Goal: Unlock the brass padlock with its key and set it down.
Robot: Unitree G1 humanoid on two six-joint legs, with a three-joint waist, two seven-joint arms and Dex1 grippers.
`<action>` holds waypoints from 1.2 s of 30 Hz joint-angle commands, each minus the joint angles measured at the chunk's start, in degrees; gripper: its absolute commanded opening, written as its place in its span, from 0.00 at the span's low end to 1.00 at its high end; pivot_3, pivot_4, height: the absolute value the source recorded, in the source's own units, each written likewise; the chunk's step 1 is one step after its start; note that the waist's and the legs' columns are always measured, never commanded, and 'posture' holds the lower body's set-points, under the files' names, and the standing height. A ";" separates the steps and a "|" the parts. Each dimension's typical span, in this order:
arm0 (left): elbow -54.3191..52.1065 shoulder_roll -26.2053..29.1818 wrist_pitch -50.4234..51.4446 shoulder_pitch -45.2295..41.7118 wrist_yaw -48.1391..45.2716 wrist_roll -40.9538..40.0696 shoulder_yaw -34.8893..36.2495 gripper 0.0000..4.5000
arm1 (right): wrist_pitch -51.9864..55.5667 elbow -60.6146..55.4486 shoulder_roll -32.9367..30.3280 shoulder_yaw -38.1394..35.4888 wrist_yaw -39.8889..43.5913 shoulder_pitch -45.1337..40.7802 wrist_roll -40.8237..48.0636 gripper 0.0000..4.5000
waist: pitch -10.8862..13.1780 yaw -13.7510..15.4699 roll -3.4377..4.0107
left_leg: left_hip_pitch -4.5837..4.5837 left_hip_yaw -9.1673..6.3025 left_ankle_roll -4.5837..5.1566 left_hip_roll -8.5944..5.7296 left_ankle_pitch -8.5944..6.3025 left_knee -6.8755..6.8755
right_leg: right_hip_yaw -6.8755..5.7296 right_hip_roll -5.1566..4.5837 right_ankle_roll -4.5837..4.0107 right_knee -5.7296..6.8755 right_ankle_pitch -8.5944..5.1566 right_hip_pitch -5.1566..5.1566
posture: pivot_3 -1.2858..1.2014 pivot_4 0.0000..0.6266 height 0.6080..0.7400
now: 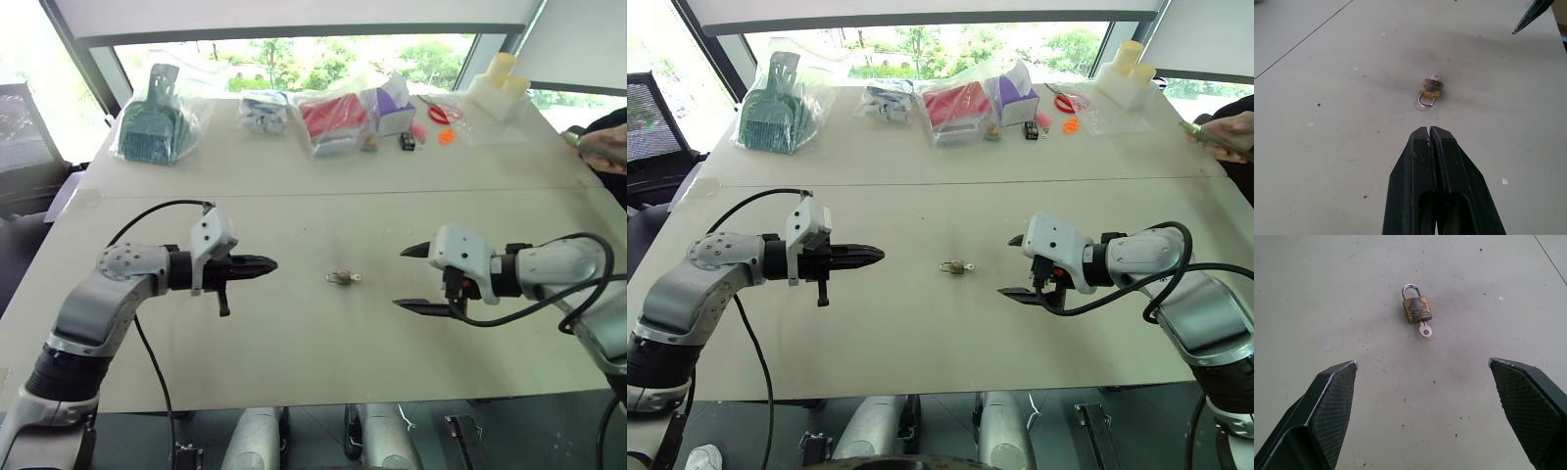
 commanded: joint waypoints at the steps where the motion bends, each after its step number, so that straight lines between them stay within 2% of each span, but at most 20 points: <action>1: -0.94 -0.12 -0.28 -2.08 0.33 -0.74 1.15 0.00 | -0.94 0.12 0.49 -0.25 -0.13 -1.35 -0.27 0.99 | 0.00 0.02 0.00 | 0.00 0.00 0.00 0.00 0.00 0.00 | 0.00 0.00 0.00 0.00 0.00 0.00 | 0.52 0.24 1.00; 12: 2.30 -0.62 -2.52 -5.27 -0.41 1.13 0.04 0.00 | -2.18 1.83 1.61 1.06 -0.15 -3.36 -1.55 0.99 | 0.00 0.07 0.00 | 0.00 0.00 0.00 -0.14 0.00 0.01 | 0.00 0.01 0.08 0.01 0.05 0.01 | 0.52 0.24 1.00; 16: 6.30 -2.17 -3.47 -9.43 -3.35 1.64 -2.85 0.00 | -2.62 2.38 1.75 1.47 -0.16 -3.67 -1.90 0.99 | 0.00 0.10 0.00 | -0.01 0.00 0.00 -0.16 0.00 0.01 | 0.00 0.01 0.11 0.00 0.07 0.02 | 0.52 0.24 1.00; 19: 10.22 -4.13 -5.33 -12.42 -6.19 3.05 -5.85 0.18 | -2.94 2.69 1.72 1.91 -0.02 -4.08 -2.27 1.00 | 0.00 0.04 0.00 | -0.01 0.01 0.00 -0.18 0.00 0.02 | 0.00 0.01 0.13 0.00 0.08 0.02 | 0.52 0.24 1.00; 27: 22.68 -12.47 -13.71 -19.66 -11.49 9.70 -14.45 0.98 | -1.45 -0.28 1.82 0.20 -2.13 -1.26 -2.19 1.00 | 0.00 0.05 -0.01 | -0.02 0.03 0.01 -0.21 0.01 0.03 | 0.00 0.02 0.22 0.03 0.13 0.01 | 0.52 0.24 1.00; 36: 37.87 -21.13 -25.31 -22.11 -9.67 19.05 -19.47 0.99 | 1.18 -4.21 1.56 -2.15 -4.67 2.25 -1.49 1.00 | 0.00 0.11 -0.02 | -0.04 -0.01 0.02 -0.20 0.00 0.06 | 0.00 0.01 0.22 0.04 0.13 0.01 | 0.52 0.24 1.00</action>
